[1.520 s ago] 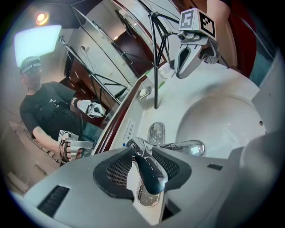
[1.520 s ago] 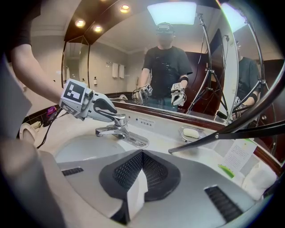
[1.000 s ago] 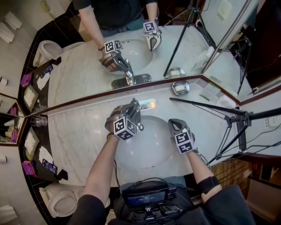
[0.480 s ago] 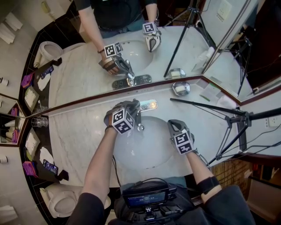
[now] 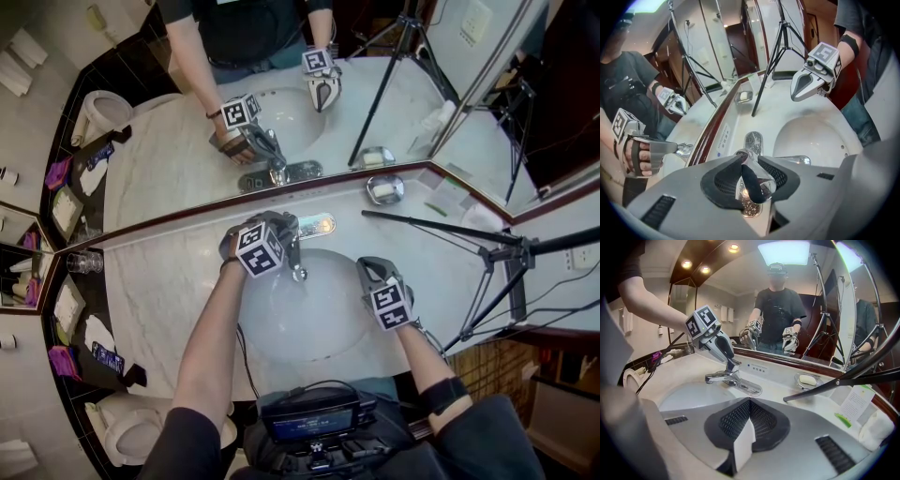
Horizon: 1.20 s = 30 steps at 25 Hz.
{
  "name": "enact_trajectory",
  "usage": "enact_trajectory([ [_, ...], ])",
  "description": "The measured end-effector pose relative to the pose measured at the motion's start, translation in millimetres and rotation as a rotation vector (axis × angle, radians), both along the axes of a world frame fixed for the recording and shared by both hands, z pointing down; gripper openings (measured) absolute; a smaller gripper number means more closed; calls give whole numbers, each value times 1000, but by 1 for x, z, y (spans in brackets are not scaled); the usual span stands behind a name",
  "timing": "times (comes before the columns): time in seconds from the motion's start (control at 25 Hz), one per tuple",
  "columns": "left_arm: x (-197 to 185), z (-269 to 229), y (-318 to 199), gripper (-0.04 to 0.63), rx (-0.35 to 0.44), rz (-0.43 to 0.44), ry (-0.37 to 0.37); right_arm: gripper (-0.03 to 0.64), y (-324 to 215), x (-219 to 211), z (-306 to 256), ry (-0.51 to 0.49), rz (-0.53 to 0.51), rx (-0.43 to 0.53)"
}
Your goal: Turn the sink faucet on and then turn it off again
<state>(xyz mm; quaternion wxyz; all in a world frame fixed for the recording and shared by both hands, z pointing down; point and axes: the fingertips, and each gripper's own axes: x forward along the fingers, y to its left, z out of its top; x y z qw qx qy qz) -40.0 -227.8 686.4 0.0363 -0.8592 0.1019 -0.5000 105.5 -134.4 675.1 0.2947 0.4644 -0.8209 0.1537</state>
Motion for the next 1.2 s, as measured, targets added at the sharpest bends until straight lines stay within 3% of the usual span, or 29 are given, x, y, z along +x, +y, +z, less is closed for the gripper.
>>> enact_trajectory([
  [0.48, -1, 0, 0, 117, 23, -3, 4, 20, -1, 0, -1, -2, 5, 1],
  [0.96, -16, -30, 20, 126, 157, 28, -30, 20, 9, -5, -18, -9, -4, 35],
  [1.2, -39, -62, 46, 3, 250, -10, -4, 20, 9, -18, -35, -15, -32, 79],
])
